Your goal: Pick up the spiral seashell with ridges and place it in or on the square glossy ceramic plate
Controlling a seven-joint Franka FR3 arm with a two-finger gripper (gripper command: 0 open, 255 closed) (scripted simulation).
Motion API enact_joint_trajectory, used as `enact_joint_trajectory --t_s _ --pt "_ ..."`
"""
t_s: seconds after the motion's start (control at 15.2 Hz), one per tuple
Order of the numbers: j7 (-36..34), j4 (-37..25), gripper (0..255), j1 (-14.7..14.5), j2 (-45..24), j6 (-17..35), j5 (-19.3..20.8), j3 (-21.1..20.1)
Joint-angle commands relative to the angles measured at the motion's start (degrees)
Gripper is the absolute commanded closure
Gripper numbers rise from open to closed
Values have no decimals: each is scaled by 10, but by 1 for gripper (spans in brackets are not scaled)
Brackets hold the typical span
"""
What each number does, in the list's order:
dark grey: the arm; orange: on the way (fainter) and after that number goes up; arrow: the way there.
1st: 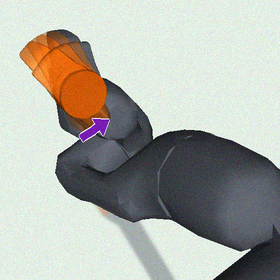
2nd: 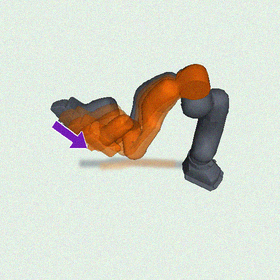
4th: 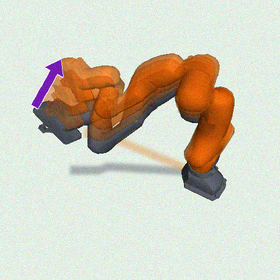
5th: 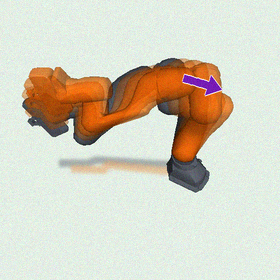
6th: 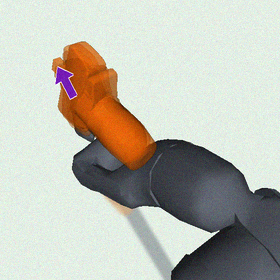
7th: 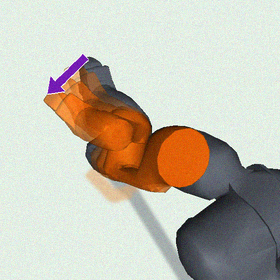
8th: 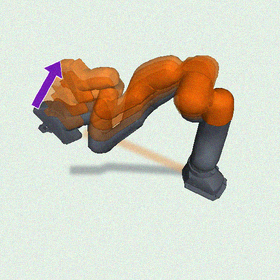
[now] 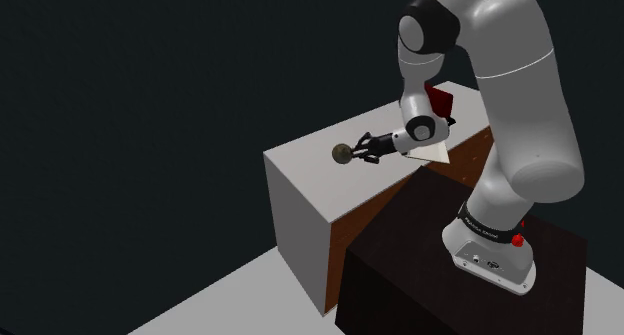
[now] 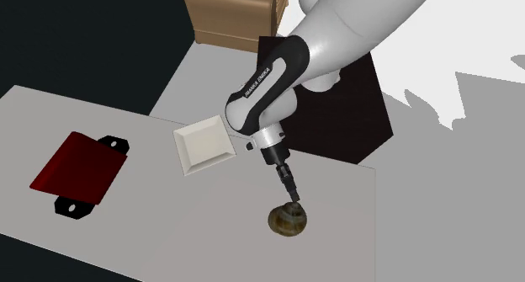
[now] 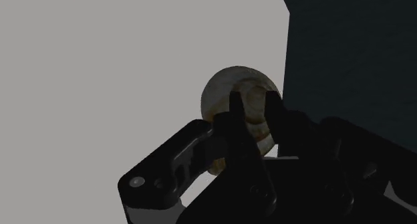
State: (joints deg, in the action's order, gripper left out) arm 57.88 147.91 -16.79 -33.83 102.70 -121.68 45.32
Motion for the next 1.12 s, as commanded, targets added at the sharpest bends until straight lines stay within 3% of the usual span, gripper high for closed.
enact_joint_trajectory --t_s 0.0,0.26,0.33,0.46,0.53,1.06 --pt "-7 7 255 -9 21 13 13 13" --pt "-13 13 255 -19 43 27 24 25" --pt "-13 13 0 -19 43 27 24 25" --pt "-44 -36 0 52 -43 -67 45 -10" --pt "-46 -41 0 59 -49 -74 47 -14" --pt "-57 -75 0 49 -76 -54 -5 -55"
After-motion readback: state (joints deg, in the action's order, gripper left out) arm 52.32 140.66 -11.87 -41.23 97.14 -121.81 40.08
